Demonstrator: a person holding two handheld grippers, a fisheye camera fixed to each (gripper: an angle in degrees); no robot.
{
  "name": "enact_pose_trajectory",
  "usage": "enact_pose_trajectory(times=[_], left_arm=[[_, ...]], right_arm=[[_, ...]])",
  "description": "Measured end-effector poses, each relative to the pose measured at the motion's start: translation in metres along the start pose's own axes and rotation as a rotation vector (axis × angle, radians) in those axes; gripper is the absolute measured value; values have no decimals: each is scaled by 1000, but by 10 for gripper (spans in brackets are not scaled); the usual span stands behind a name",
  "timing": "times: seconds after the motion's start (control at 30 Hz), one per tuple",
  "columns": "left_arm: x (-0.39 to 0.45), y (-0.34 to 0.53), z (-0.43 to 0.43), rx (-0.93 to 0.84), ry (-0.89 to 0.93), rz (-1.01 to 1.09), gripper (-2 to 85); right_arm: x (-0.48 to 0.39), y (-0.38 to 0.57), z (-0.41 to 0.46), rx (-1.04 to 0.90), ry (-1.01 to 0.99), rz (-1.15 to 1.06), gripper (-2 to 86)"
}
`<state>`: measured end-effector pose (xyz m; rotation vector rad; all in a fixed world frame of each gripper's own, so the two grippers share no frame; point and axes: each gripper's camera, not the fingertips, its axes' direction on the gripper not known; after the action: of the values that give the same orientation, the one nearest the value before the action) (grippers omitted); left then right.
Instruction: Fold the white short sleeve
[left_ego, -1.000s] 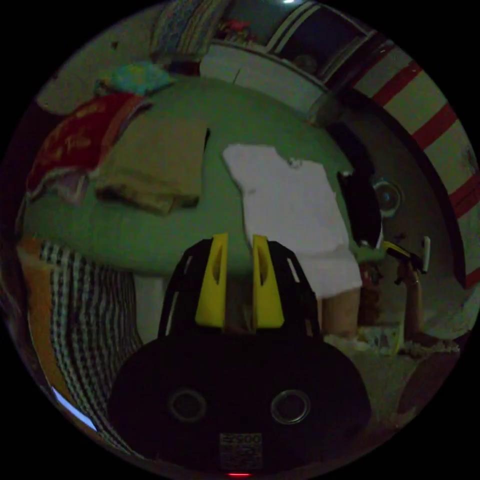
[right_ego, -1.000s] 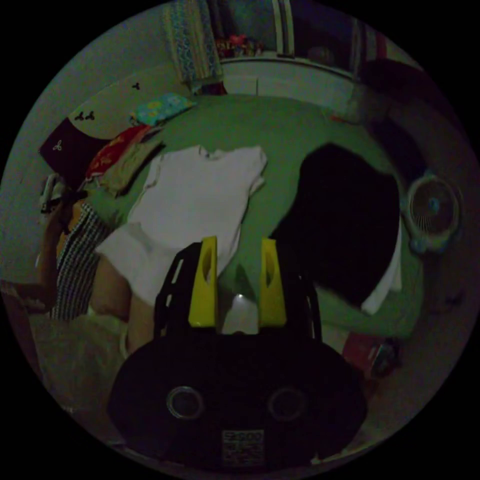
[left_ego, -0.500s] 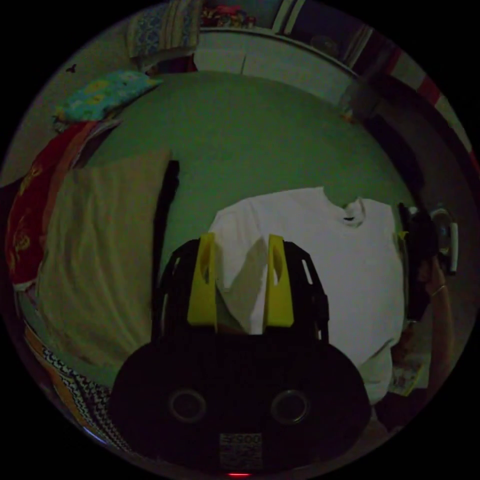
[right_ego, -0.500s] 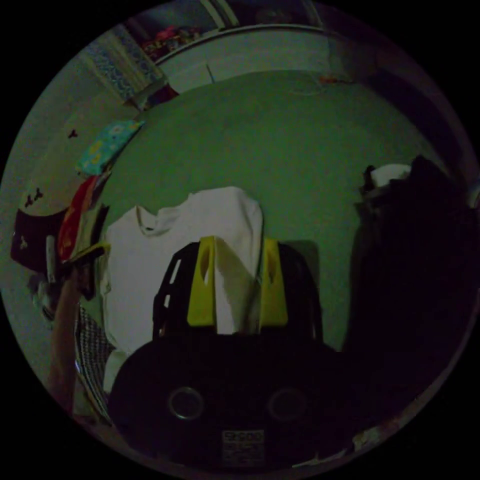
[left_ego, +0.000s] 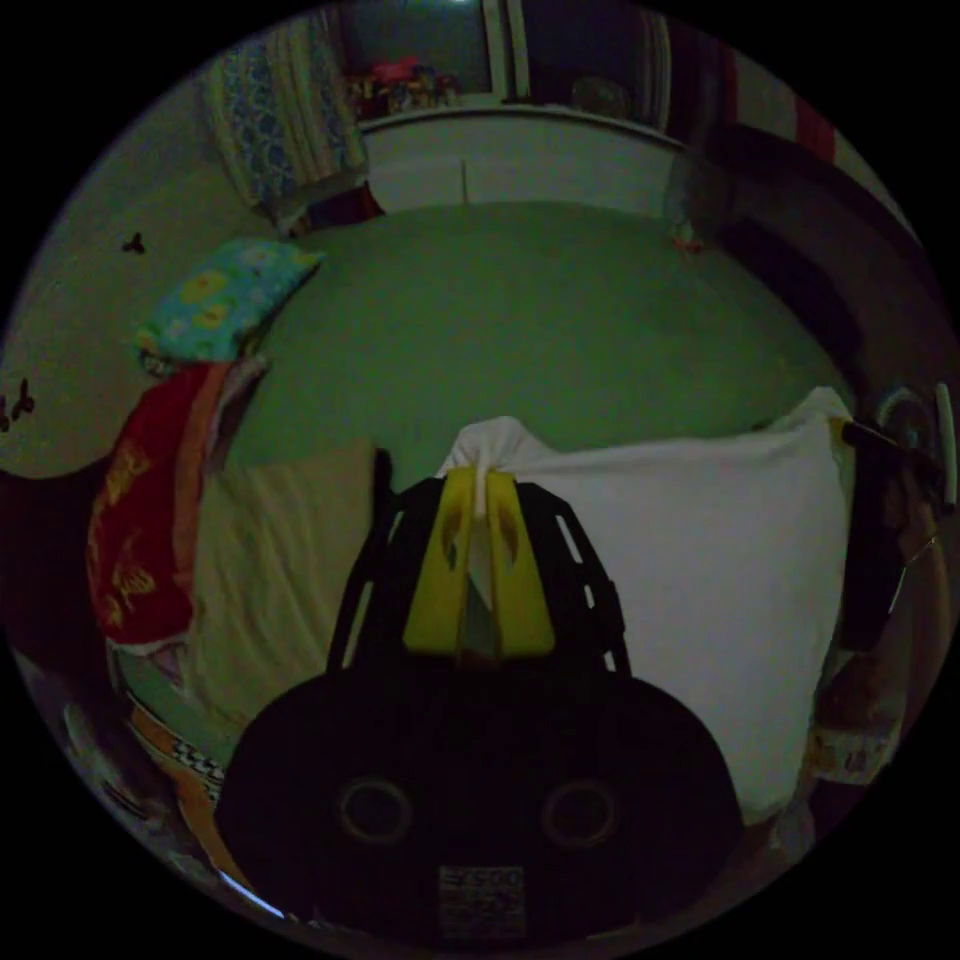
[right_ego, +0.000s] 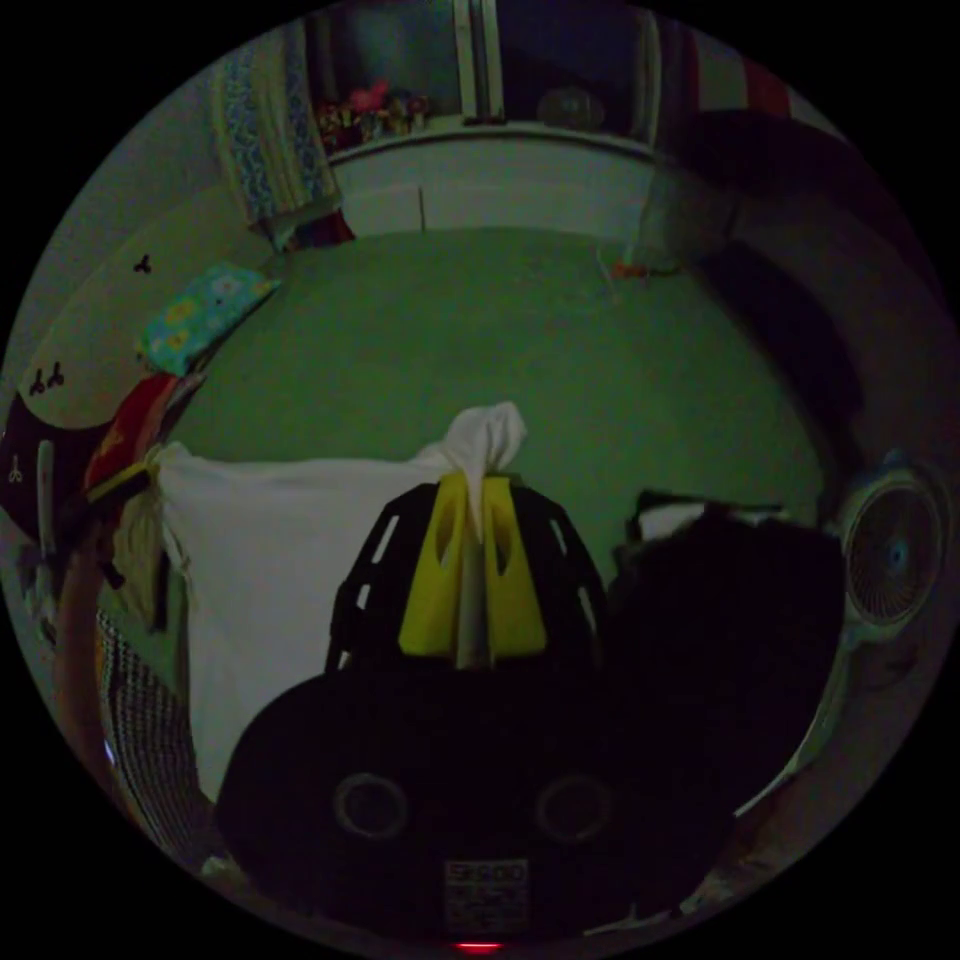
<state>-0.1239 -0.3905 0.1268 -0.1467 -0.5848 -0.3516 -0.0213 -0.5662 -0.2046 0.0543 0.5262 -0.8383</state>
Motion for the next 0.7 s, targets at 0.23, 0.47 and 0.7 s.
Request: enact_pose_trajectory(times=[0.23, 0.47, 0.7], left_arm=[[-20, -5, 40, -123, -6, -168, 82], [-33, 67, 47, -110, 119, -95, 83], [-10, 83, 40, -16, 167, 42, 137]], right_arm=[[11, 13, 30, -57, 55, 48, 63], [69, 72, 55, -121, -16, 200, 74], [48, 64, 85, -171, -120, 226, 99]])
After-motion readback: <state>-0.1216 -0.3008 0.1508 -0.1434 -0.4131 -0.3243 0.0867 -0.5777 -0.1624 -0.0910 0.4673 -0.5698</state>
